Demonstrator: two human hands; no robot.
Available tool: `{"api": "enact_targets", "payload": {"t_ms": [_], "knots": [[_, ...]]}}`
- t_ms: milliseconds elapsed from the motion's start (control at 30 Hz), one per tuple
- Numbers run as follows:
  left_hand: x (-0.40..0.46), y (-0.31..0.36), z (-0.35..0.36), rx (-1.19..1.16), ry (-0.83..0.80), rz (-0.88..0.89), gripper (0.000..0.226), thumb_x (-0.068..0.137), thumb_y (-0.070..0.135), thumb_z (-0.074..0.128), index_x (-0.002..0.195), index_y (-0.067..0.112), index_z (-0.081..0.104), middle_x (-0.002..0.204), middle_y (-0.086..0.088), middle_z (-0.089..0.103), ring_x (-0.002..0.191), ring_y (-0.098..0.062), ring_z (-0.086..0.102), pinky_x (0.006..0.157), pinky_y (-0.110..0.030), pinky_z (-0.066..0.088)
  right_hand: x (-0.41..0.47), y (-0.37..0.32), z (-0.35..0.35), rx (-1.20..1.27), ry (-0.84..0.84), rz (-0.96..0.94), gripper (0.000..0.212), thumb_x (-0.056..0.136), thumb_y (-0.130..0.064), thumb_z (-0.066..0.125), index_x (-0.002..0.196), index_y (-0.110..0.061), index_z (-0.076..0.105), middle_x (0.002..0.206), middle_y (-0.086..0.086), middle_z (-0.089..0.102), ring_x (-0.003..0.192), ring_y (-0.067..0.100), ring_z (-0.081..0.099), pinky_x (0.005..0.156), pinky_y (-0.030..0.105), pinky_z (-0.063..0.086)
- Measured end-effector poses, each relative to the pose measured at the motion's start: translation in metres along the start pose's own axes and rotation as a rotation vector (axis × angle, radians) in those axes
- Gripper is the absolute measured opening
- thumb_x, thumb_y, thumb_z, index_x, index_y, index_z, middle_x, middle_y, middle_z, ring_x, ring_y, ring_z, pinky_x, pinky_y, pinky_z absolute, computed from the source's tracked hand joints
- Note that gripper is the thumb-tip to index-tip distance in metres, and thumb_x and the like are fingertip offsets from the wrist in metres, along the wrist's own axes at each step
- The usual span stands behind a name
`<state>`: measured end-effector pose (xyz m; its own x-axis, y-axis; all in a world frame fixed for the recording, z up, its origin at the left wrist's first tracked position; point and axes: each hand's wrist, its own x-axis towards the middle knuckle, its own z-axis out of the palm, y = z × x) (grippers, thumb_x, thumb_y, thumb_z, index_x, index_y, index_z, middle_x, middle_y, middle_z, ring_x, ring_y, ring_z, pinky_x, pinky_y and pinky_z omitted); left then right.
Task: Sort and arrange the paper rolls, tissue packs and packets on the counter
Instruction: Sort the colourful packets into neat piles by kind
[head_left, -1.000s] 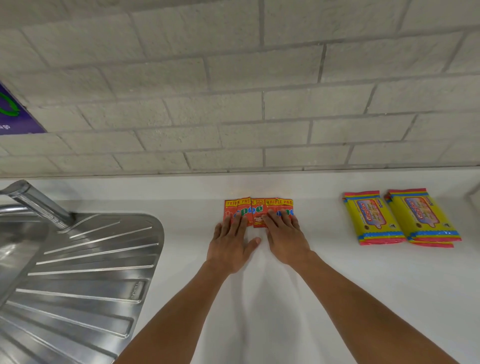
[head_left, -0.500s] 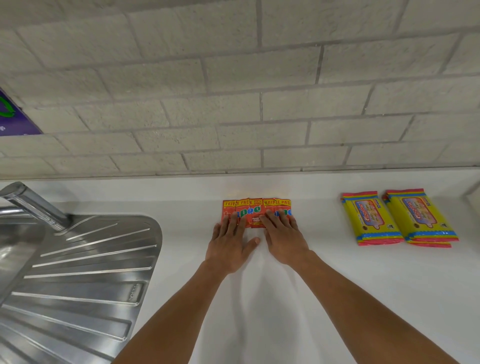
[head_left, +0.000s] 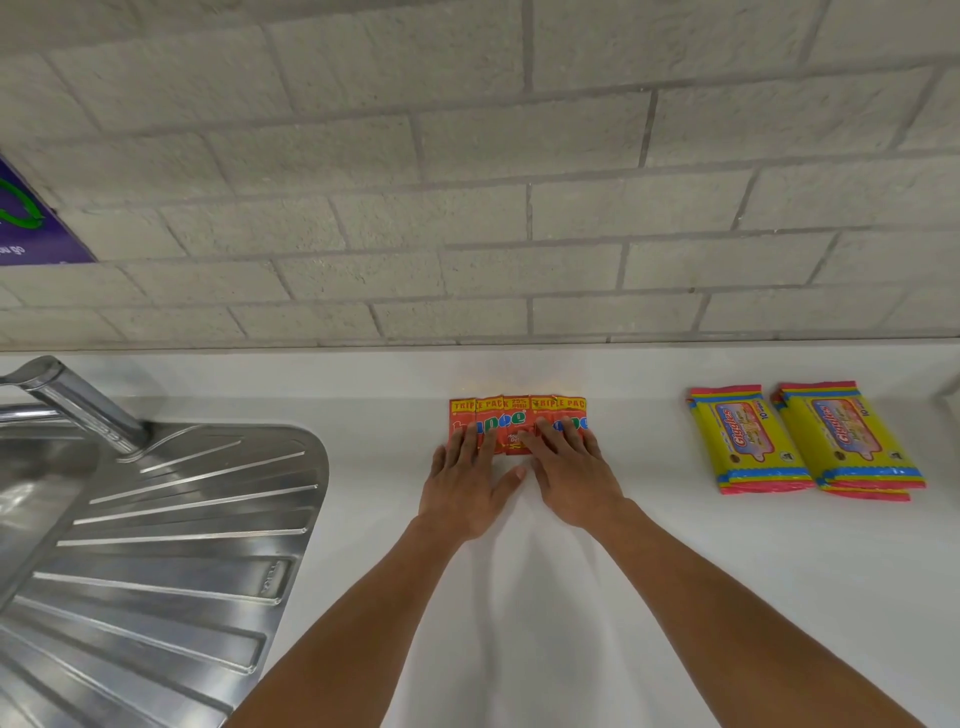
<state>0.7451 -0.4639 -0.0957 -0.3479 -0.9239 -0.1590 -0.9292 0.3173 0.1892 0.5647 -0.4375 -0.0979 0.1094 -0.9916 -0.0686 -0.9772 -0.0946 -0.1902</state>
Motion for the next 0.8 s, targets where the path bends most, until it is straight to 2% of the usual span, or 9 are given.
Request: {"api": "enact_targets", "payload": {"t_ms": [500,800], "knots": [[-0.001,-0.0075,-0.006,0.09,-0.018,0.065,0.078,0.095,0.071,0.012,0.159,0.027,0.0,0.167,-0.001,-0.002,0.154,-0.02,-0.006,0.125,-0.041,0.003,0.0007,0.0002,-0.0011,0.022,0.002,0.006,0.049,0.106,-0.038,0.029,0.154,-0.031,0.022,0.165,0.001,0.012,0.152,0.035,0.004,0.123,0.05,0.007],[-0.001,-0.0059,-0.0046,0.096,-0.01,0.056,0.081,0.094,0.072,0.011,0.159,0.025,0.004,0.167,-0.001,0.001,0.154,-0.022,-0.003,0.125,-0.044,0.006,0.001,0.0003,0.0,0.004,-0.022,0.008,0.05,0.106,-0.039,0.029,0.154,-0.032,0.02,0.165,0.001,0.011,0.152,0.035,0.003,0.123,0.051,0.008]]}}
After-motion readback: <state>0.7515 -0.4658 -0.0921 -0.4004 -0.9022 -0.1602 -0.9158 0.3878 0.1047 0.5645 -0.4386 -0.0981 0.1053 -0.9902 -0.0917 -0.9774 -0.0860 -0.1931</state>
